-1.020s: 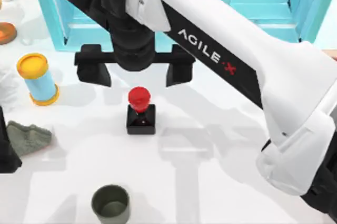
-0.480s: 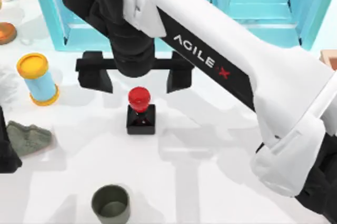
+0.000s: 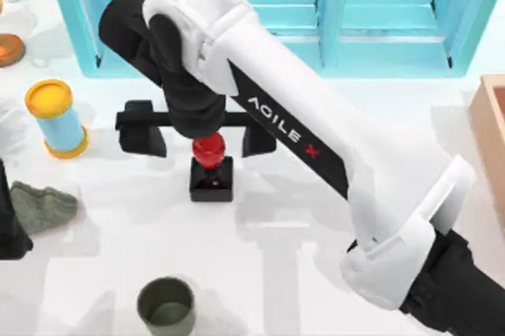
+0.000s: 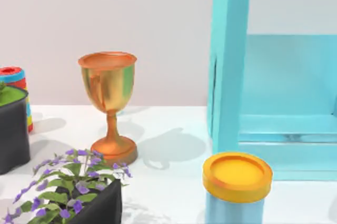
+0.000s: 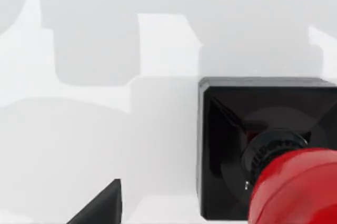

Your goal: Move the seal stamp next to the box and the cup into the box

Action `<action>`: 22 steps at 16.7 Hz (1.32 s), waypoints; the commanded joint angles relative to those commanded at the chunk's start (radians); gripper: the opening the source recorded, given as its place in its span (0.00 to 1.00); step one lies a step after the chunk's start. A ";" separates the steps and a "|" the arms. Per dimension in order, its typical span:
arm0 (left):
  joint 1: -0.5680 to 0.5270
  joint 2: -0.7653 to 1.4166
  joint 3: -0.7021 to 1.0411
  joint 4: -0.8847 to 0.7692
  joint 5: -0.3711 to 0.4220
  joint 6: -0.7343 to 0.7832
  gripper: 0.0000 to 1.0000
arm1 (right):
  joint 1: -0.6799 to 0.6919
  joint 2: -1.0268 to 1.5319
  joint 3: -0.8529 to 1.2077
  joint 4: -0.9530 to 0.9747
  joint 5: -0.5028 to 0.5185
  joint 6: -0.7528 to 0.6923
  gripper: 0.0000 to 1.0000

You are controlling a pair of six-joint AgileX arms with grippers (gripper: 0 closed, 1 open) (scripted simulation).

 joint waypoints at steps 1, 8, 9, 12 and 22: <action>0.000 0.000 0.000 0.000 0.000 0.000 1.00 | -0.003 0.038 0.050 -0.010 0.000 -0.003 1.00; 0.000 0.000 0.000 0.000 0.000 0.000 1.00 | -0.009 0.121 0.146 -0.030 0.001 -0.009 1.00; 0.000 0.000 0.000 0.000 0.000 0.000 1.00 | -0.009 0.121 0.146 -0.030 0.001 -0.009 0.92; 0.000 0.000 0.000 0.000 0.000 0.000 1.00 | -0.009 0.121 0.146 -0.030 0.001 -0.009 0.70; 0.000 0.000 0.000 0.000 0.000 0.000 1.00 | -0.009 0.121 0.146 -0.030 0.001 -0.009 0.00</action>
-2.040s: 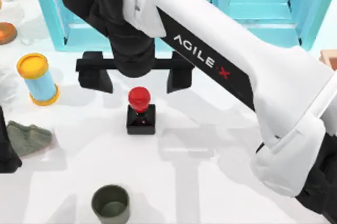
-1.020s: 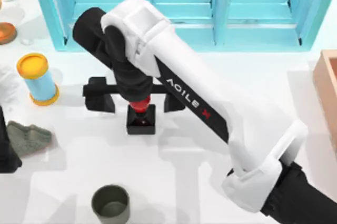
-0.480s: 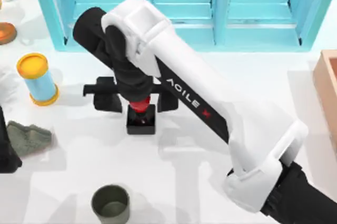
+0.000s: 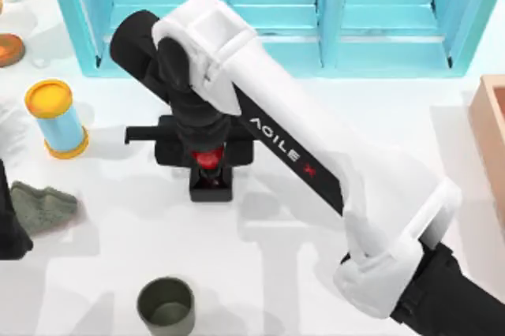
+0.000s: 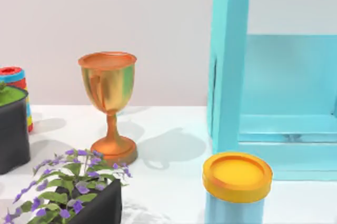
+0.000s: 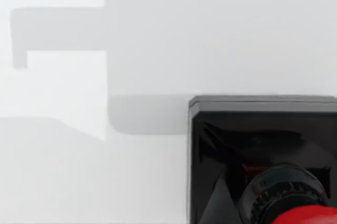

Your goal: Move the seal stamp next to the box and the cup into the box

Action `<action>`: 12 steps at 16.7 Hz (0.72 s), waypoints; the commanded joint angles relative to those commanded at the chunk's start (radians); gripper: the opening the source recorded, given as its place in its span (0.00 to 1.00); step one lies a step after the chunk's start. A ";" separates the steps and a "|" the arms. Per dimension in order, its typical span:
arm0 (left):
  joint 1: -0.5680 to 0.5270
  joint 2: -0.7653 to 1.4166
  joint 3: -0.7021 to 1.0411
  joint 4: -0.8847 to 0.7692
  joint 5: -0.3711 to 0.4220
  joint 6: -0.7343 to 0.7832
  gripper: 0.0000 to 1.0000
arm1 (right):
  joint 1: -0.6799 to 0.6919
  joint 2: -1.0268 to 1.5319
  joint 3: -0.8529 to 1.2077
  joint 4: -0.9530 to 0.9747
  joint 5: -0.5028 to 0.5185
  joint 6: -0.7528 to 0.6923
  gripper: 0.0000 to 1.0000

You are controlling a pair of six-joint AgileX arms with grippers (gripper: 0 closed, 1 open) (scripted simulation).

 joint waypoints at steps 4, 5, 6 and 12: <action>0.000 0.000 0.000 0.000 0.000 0.000 1.00 | 0.000 0.000 0.000 0.000 0.000 0.000 0.00; 0.000 0.000 0.000 0.000 0.000 0.000 1.00 | 0.000 0.000 0.000 0.000 0.000 0.000 0.00; 0.000 0.000 0.000 0.000 0.000 0.000 1.00 | 0.000 0.000 0.000 0.000 0.000 0.000 0.00; 0.000 0.000 0.000 0.000 0.000 0.000 1.00 | -0.004 -0.049 -0.063 0.024 -0.001 -0.008 0.00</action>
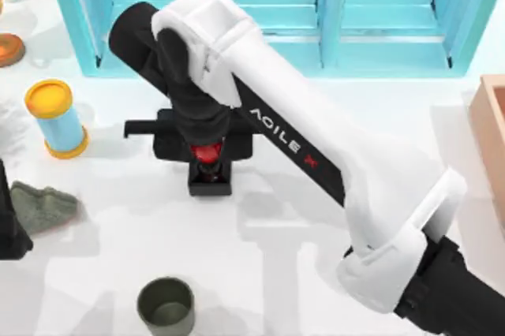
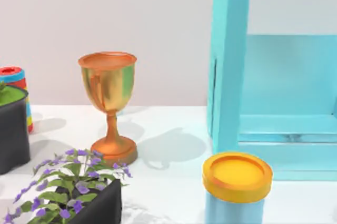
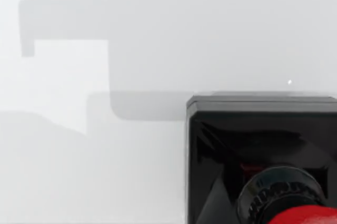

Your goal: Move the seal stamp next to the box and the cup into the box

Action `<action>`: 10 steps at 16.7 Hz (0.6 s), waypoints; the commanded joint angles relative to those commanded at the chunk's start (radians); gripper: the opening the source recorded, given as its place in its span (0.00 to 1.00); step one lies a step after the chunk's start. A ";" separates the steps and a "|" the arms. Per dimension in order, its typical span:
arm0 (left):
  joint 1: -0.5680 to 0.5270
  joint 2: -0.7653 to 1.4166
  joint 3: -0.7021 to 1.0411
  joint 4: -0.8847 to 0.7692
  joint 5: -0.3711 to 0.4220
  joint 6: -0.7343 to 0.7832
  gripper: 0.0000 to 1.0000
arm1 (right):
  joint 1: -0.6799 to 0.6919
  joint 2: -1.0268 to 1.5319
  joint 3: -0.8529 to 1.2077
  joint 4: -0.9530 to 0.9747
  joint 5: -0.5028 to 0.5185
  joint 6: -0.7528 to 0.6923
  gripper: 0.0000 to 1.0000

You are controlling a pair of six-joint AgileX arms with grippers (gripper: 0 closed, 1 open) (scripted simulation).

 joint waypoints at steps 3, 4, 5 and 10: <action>0.000 0.000 0.000 0.000 0.000 0.000 1.00 | -0.017 -0.104 -0.150 0.052 -0.003 -0.018 0.00; 0.000 0.000 0.000 0.000 0.000 0.000 1.00 | -0.025 -0.149 -0.220 0.074 -0.005 -0.026 0.00; 0.000 0.000 0.000 0.000 0.000 0.000 1.00 | -0.033 -0.197 -0.298 0.098 -0.007 -0.035 0.00; 0.000 0.000 0.000 0.000 0.000 0.000 1.00 | -0.076 -0.465 -0.701 0.232 -0.018 -0.081 0.00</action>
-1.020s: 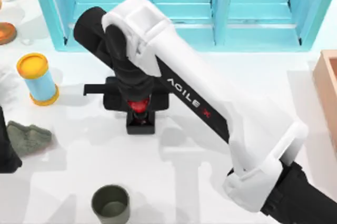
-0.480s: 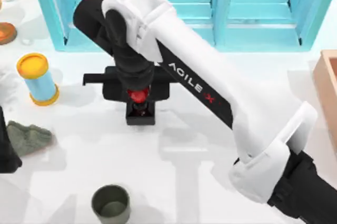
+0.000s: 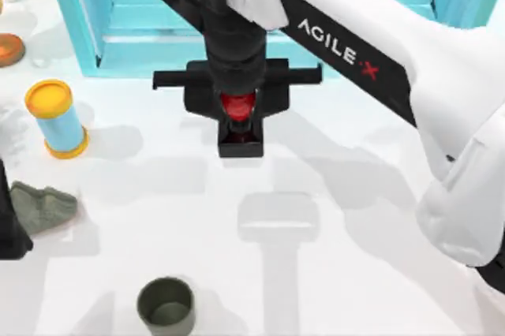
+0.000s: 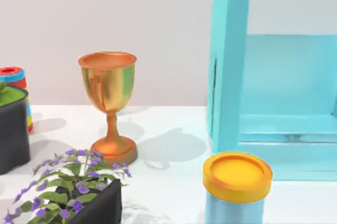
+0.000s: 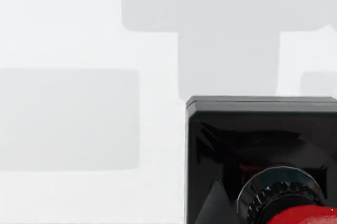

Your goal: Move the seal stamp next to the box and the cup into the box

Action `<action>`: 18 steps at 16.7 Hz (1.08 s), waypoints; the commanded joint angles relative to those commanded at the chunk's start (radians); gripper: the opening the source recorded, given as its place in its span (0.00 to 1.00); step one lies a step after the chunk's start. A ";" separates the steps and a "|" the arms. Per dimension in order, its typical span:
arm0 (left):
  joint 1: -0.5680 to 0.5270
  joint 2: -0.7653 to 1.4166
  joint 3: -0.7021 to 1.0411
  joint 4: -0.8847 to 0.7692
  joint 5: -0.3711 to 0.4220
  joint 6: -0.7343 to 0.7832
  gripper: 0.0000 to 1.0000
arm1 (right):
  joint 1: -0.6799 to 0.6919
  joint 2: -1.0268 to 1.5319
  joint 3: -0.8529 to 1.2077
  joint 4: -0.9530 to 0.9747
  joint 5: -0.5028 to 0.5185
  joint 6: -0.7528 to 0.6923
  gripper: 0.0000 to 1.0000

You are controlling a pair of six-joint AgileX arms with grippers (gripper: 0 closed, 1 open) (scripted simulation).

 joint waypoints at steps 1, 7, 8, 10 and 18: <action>0.000 0.000 0.000 0.000 0.000 0.000 1.00 | -0.009 -0.055 -0.087 0.027 -0.002 -0.009 0.00; 0.000 0.000 0.000 0.000 0.000 0.000 1.00 | -0.052 -0.325 -0.490 0.163 -0.012 -0.052 0.00; 0.000 0.000 0.000 0.000 0.000 0.000 1.00 | -0.057 -0.351 -0.522 0.177 -0.013 -0.056 0.00; 0.000 0.000 0.000 0.000 0.000 0.000 1.00 | -0.061 -0.380 -0.557 0.192 -0.014 -0.060 0.00; 0.000 0.000 0.000 0.000 0.000 0.000 1.00 | -0.087 -0.430 -0.616 0.212 -0.021 -0.089 0.00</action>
